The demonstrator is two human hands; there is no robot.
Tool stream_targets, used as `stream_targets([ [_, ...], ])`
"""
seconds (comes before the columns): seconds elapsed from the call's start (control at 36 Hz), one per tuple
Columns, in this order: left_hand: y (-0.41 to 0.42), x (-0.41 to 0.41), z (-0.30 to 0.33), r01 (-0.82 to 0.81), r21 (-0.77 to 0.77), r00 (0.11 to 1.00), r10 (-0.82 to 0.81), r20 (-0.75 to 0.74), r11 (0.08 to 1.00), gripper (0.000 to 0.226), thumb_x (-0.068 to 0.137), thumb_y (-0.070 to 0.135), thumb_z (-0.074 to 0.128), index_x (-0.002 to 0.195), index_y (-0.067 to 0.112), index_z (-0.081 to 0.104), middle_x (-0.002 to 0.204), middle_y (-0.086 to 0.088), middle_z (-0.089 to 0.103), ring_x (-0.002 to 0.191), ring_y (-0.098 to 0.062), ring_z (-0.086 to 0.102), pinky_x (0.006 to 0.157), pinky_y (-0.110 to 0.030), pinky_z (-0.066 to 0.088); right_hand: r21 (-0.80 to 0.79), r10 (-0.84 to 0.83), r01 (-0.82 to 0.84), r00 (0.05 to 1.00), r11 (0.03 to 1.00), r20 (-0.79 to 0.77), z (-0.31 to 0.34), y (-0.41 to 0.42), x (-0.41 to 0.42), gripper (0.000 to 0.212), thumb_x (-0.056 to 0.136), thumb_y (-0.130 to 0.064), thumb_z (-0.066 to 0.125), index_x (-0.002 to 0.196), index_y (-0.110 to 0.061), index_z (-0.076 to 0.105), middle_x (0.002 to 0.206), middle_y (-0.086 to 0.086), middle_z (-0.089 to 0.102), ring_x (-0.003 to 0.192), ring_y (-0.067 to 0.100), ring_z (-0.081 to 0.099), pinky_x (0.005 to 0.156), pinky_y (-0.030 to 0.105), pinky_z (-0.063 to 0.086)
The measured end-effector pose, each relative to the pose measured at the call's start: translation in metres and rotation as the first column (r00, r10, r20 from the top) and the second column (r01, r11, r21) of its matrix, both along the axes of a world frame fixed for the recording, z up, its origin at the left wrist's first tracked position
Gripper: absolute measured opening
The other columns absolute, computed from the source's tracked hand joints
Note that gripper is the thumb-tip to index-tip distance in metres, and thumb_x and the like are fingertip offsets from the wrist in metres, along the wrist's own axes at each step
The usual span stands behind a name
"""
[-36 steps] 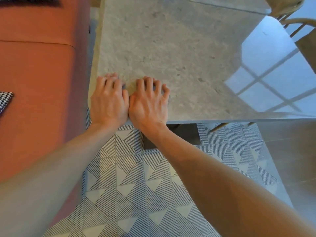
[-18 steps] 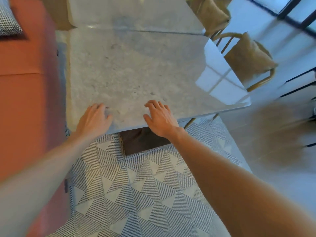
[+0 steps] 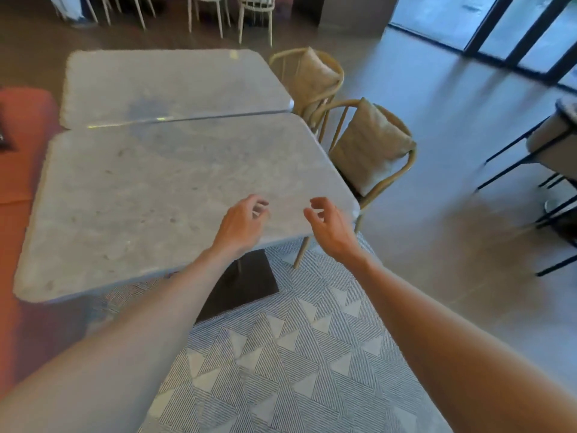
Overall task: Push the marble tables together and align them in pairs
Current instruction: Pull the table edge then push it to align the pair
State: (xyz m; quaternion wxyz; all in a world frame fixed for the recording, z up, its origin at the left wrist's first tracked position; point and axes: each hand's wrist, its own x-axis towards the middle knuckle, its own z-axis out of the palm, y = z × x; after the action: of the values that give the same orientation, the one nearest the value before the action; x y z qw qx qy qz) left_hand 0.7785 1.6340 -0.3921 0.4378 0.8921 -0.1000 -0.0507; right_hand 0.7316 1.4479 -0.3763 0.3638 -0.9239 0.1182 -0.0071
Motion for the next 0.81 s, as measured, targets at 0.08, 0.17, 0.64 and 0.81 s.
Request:
stream_targets([
  [0.08, -0.045, -0.003, -0.002, -0.008, 0.002, 1.000, 0.008, -0.005, 1.000, 0.023, 0.097, 0.029, 0.052, 0.115, 0.019, 0.062, 0.113, 0.002, 0.066, 0.089, -0.011, 0.057, 0.077, -0.027, 0.040, -0.031, 0.046, -0.047, 0.998, 0.998, -0.030, 0.006, -0.042, 0.001, 0.043, 0.101, -0.038, 0.046, 0.137, -0.013, 0.050, 0.138, 0.005, 0.057, 0.113, 0.021, 0.060, 0.099, 0.042, 0.049],
  [0.17, -0.072, 0.000, -0.011, -0.008, 0.036, 0.999, 0.009, -0.033, 0.999, 0.027, 0.097, 0.032, 0.051, 0.117, 0.018, 0.061, 0.116, 0.001, 0.065, 0.094, -0.012, 0.059, 0.079, -0.029, 0.044, -0.045, 0.069, -0.071, 0.996, 0.996, -0.051, 0.004, -0.074, 0.009, 0.044, 0.102, -0.038, 0.045, 0.138, -0.013, 0.049, 0.140, 0.006, 0.056, 0.116, 0.022, 0.058, 0.100, 0.041, 0.048],
  [0.64, -0.171, 0.098, -0.151, -0.132, 0.526, 0.991, 0.094, 0.098, 0.840, 0.051, 0.100, 0.038, 0.044, 0.145, 0.015, 0.047, 0.157, -0.013, 0.035, 0.144, -0.032, 0.031, 0.115, -0.055, 0.023, -0.386, 0.222, -0.231, 0.973, 0.893, -0.067, -0.135, -0.179, 0.144, 0.057, 0.100, -0.046, 0.039, 0.151, -0.024, 0.031, 0.160, 0.001, 0.031, 0.146, 0.023, 0.029, 0.120, 0.054, 0.020],
  [0.81, -0.193, 0.115, -0.184, -0.290, 0.580, 0.956, 0.206, 0.207, 0.761, 0.058, 0.096, 0.042, 0.034, 0.146, 0.015, 0.044, 0.157, -0.012, 0.036, 0.145, -0.030, 0.029, 0.118, -0.057, 0.015, -0.455, 0.304, -0.286, 0.952, 0.843, -0.036, -0.186, -0.191, 0.173, 0.057, 0.100, -0.046, 0.036, 0.151, -0.022, 0.031, 0.162, 0.004, 0.026, 0.151, 0.023, 0.020, 0.123, 0.053, 0.009],
])
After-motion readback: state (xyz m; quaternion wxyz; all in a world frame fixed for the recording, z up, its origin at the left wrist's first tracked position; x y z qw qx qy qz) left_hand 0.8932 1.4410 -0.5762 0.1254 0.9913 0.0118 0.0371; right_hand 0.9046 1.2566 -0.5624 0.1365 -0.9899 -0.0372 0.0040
